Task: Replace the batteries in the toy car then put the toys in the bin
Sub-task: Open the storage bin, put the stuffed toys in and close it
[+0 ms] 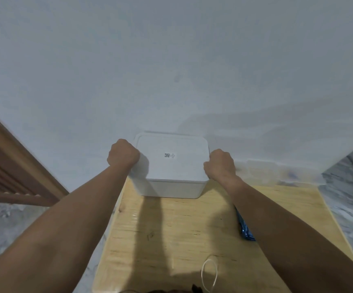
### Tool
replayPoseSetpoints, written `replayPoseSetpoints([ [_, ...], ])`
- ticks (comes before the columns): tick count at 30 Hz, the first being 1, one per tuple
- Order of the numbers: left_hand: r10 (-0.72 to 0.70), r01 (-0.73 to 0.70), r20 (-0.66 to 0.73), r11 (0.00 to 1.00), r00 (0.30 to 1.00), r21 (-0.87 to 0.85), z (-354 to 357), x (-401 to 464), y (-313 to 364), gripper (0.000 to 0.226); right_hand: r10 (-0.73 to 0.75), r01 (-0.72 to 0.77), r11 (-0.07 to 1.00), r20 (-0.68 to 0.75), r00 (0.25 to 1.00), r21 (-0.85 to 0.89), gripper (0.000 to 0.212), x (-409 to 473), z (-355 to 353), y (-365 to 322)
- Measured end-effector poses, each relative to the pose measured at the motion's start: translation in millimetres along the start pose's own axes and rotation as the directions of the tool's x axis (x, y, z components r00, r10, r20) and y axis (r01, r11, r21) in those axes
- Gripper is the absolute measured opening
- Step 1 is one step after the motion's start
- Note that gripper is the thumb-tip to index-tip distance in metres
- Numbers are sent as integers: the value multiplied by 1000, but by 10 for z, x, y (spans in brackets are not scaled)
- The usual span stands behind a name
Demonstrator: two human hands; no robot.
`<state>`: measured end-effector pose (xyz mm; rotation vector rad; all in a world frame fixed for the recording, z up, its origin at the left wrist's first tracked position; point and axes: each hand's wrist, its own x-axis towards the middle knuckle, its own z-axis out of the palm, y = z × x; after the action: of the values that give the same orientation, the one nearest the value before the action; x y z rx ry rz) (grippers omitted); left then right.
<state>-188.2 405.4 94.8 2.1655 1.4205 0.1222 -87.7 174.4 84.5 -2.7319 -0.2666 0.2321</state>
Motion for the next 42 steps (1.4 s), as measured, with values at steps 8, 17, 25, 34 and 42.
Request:
replayPoseSetpoints([
  [8, 326, -326, 24, 939, 945, 105, 183, 79, -59, 31, -99, 99, 995, -26, 995, -13, 36, -107, 47, -43],
  [17, 675, -716, 241, 635, 697, 292, 471, 86, -110, 67, -309, 324, 938, 125, 943, -123, 68, 57, 279, -173],
  [25, 678, -712, 241, 600, 694, 364, 556, 105, -159, 73, -362, 379, 891, 110, 926, -252, 72, 179, 407, -108],
  [34, 678, -709, 246, 576, 692, 406, 572, 135, -168, 75, -372, 382, 906, 88, 924, -180, 75, 222, 485, -80],
  [42, 676, -709, 254, 567, 691, 419, 581, 153, -166, 75, -316, 321, 925, 58, 947, -202, 83, 240, 557, -56],
])
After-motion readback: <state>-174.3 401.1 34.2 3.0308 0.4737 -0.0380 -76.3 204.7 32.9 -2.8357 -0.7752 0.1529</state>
